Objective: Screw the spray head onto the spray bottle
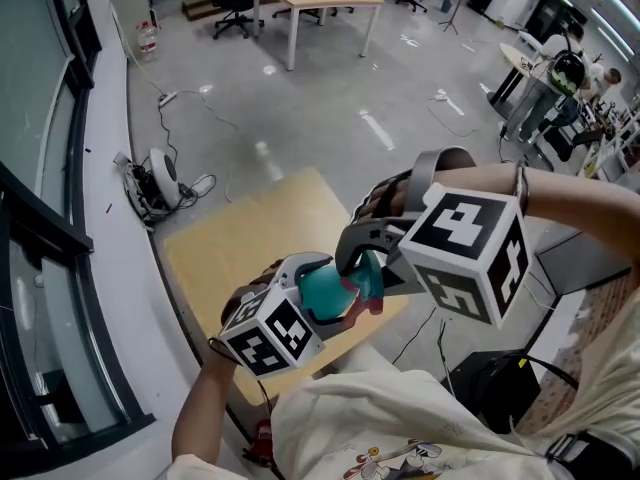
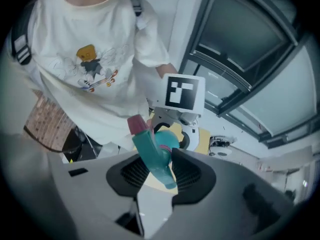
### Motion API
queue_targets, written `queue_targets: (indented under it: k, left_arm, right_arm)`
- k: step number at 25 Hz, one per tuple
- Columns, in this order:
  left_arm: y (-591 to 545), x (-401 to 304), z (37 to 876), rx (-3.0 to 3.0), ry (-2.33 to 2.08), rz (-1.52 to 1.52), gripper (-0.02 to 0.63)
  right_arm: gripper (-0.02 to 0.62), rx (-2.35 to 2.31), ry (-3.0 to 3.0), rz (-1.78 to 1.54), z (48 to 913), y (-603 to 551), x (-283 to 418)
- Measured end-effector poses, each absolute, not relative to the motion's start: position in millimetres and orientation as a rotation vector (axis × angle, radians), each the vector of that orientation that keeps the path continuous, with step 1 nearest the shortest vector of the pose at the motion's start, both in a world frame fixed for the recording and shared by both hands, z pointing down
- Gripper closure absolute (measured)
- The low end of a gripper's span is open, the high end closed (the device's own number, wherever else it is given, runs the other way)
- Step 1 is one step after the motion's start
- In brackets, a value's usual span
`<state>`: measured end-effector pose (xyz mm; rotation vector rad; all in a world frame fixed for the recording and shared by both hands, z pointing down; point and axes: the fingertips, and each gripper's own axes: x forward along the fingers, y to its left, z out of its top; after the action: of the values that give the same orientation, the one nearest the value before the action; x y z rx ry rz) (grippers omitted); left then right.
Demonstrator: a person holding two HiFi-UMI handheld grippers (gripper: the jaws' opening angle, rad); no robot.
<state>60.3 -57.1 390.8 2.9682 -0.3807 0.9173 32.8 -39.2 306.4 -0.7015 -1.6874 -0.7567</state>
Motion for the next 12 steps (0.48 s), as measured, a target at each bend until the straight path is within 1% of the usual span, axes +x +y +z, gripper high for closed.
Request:
queue_targets:
  k: [8, 12]
  left_arm:
    - [-87.9, 45.9, 400.1, 2.803, -0.943, 1.017, 0.192]
    - [-97.8, 36.0, 405.4, 2.741, -1.139, 1.057, 0.192]
  right_arm:
    - [0.468, -0.324, -1.86, -0.278, 315.2, -64.2, 27.4]
    - [0.468, -0.116, -1.888, -0.026, 321.7, -73.8, 23.6]
